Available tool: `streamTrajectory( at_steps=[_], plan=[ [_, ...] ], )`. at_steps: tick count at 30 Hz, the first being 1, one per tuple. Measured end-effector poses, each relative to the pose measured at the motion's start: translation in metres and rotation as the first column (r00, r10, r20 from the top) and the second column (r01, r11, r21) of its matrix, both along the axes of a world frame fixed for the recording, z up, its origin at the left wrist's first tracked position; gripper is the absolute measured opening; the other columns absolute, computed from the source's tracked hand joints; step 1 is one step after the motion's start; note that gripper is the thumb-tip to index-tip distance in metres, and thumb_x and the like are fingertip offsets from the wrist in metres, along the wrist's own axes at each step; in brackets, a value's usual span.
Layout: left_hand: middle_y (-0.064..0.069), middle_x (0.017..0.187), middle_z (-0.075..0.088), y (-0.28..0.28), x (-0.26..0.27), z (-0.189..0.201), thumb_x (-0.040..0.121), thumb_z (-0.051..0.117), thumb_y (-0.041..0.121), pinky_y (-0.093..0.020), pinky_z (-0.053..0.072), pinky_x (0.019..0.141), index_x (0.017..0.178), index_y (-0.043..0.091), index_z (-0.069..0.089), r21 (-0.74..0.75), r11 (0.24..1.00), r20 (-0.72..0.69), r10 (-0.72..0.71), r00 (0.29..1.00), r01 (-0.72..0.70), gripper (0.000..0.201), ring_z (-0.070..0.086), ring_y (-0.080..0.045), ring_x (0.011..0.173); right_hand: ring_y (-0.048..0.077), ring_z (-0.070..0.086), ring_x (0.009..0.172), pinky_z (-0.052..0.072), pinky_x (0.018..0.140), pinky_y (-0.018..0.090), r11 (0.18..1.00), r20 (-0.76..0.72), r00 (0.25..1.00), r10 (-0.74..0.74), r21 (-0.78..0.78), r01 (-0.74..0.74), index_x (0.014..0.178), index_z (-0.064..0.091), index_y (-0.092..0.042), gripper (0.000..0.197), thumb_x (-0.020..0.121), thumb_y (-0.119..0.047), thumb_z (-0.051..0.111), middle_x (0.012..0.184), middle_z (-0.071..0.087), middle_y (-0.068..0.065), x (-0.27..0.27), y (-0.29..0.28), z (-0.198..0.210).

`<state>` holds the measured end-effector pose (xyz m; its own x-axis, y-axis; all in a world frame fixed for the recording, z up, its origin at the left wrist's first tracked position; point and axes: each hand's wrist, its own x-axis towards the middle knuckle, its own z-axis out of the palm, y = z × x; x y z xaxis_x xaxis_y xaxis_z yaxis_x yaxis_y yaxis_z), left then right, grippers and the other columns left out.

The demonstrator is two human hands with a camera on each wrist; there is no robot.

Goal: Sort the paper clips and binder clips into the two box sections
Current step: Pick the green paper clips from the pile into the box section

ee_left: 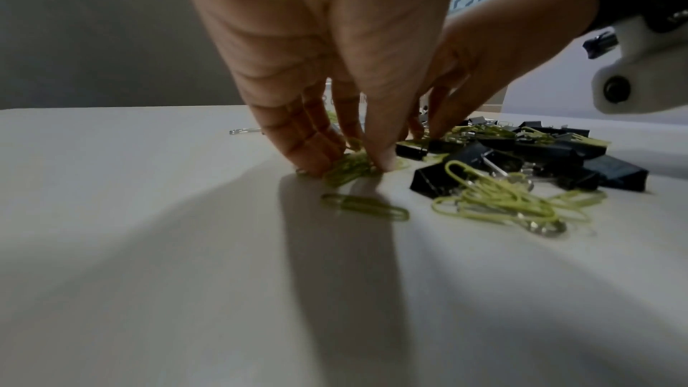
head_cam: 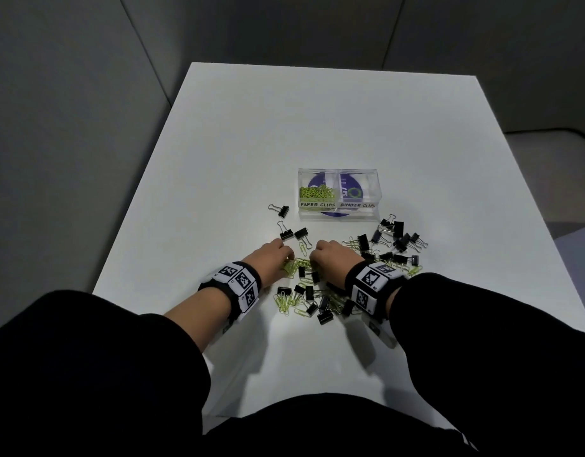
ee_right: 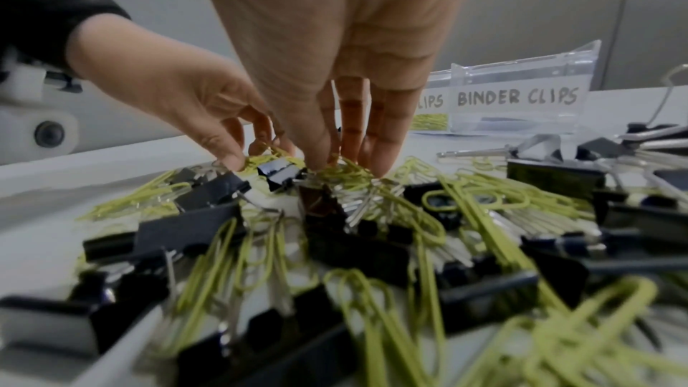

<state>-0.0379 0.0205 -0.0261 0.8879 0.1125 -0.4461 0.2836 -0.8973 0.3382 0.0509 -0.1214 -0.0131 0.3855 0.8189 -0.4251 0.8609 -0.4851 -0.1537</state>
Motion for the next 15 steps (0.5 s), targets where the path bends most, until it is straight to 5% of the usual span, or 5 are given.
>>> streamTrajectory(
  at_steps=[15],
  plan=[
    [-0.009,0.122,0.058,0.004,0.005,0.002,0.091,0.055,0.020,-0.033,0.042,0.096,0.120,0.011,0.053,0.020,1.000,-0.046,0.015,0.999,-0.014,0.030,0.053,-0.025,0.113,0.034,0.046,0.115,0.040,0.095,0.037,0.996,-0.035,0.996,-0.086,-0.033,0.085,0.119,0.049,-0.001,0.030,0.089,0.001,0.045,0.123,0.051,0.019,0.008,0.000,-0.003]
  ],
)
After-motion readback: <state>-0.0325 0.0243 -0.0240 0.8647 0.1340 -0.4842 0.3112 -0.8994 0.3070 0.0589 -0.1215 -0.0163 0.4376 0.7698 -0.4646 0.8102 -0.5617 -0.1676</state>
